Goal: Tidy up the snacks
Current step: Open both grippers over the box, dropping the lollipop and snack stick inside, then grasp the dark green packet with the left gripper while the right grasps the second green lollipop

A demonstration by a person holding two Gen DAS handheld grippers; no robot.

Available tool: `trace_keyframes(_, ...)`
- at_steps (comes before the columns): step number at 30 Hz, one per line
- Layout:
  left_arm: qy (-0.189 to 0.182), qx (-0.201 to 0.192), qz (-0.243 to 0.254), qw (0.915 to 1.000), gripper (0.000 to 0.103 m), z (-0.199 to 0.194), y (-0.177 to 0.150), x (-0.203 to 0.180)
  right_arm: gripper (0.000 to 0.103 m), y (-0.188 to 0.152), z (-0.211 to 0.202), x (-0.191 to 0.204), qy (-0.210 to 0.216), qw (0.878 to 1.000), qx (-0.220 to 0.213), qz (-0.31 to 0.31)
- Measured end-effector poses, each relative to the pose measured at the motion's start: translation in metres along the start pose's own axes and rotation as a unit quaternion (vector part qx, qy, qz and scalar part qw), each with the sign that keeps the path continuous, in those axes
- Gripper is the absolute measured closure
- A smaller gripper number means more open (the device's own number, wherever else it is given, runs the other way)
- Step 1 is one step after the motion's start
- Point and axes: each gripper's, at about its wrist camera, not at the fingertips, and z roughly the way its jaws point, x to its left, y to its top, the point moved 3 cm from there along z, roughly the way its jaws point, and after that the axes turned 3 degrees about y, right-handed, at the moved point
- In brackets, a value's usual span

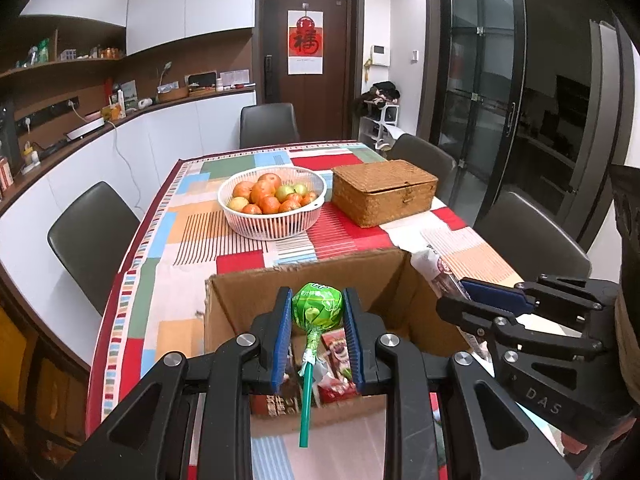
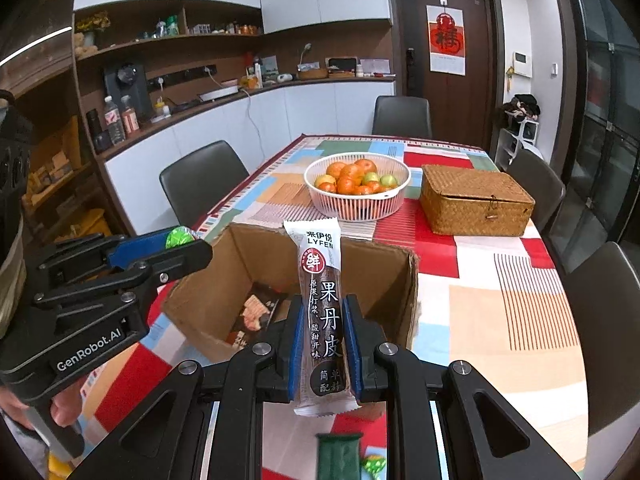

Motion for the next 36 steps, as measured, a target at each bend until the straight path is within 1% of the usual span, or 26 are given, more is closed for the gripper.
trace_keyframes(7, 0.007, 0.019, -0.001, 0.9998, 0.077, 0.031, 0.01, 0.005, 0.083, 0.009, 0.028, -0.004, -0.001, 1.0, 0.017, -0.002)
trace_keyframes(8, 0.012, 0.021, 0.003, 0.9997, 0.073, 0.033, 0.01, 0.005, 0.083, 0.008, 0.031, -0.004, 0.001, 1.0, 0.02, 0.0)
trace_keyframes(9, 0.026, 0.022, 0.006, 0.9994, 0.059, 0.034, 0.009, 0.006, 0.083, 0.009, 0.035, -0.004, 0.0, 1.0, 0.023, 0.0)
trace_keyframes(10, 0.045, 0.016, 0.005, 0.9988, 0.052, 0.032, 0.008, 0.008, 0.08, 0.009, 0.035, -0.004, -0.005, 1.0, 0.019, -0.002)
trace_keyframes(11, 0.053, 0.01, 0.004, 0.9985, 0.047, 0.029, 0.007, 0.008, 0.064, 0.009, 0.035, -0.004, -0.013, 1.0, 0.016, -0.006)
trace_keyframes(12, 0.063, 0.004, 0.006, 0.998, 0.047, 0.023, 0.004, 0.009, 0.058, 0.01, 0.036, -0.005, -0.022, 1.0, 0.017, -0.008)
trace_keyframes(13, 0.067, 0.004, 0.009, 0.9977, 0.047, 0.02, 0.0, 0.009, 0.058, 0.009, 0.032, -0.007, -0.031, 0.999, 0.008, -0.006)
trace_keyframes(15, 0.07, 0.003, 0.014, 0.9975, 0.046, 0.011, -0.007, 0.005, 0.058, 0.006, 0.024, -0.008, -0.035, 0.999, -0.004, -0.007)
trace_keyframes(17, 0.071, -0.002, 0.024, 0.9972, 0.044, -0.002, -0.016, -0.002, 0.058, 0.001, 0.015, -0.009, -0.044, 0.999, -0.012, -0.009)
trace_keyframes(19, 0.063, -0.008, 0.027, 0.9976, 0.042, -0.012, -0.024, -0.007, 0.058, -0.006, 0.003, -0.009, -0.046, 0.999, -0.021, -0.011)
trace_keyframes(23, 0.051, -0.012, 0.033, 0.9981, 0.041, -0.031, -0.042, -0.023, 0.058, -0.026, -0.018, -0.007, -0.047, 0.998, -0.027, -0.02)
trace_keyframes(29, 0.03, -0.006, 0.031, 0.9991, 0.038, -0.045, -0.068, -0.046, 0.058, -0.058, -0.037, -0.014, -0.037, 0.999, -0.017, -0.013)
trace_keyframes(32, 0.022, 0.006, 0.024, 0.9995, 0.038, -0.044, -0.081, -0.056, 0.058, -0.073, -0.04, -0.019, -0.031, 0.999, -0.008, -0.008)
trace_keyframes(36, 0.01, 0.031, 0.016, 0.9993, 0.038, -0.036, -0.1, -0.064, 0.058, -0.095, -0.04, -0.025, -0.027, 1.0, 0.01, -0.003)
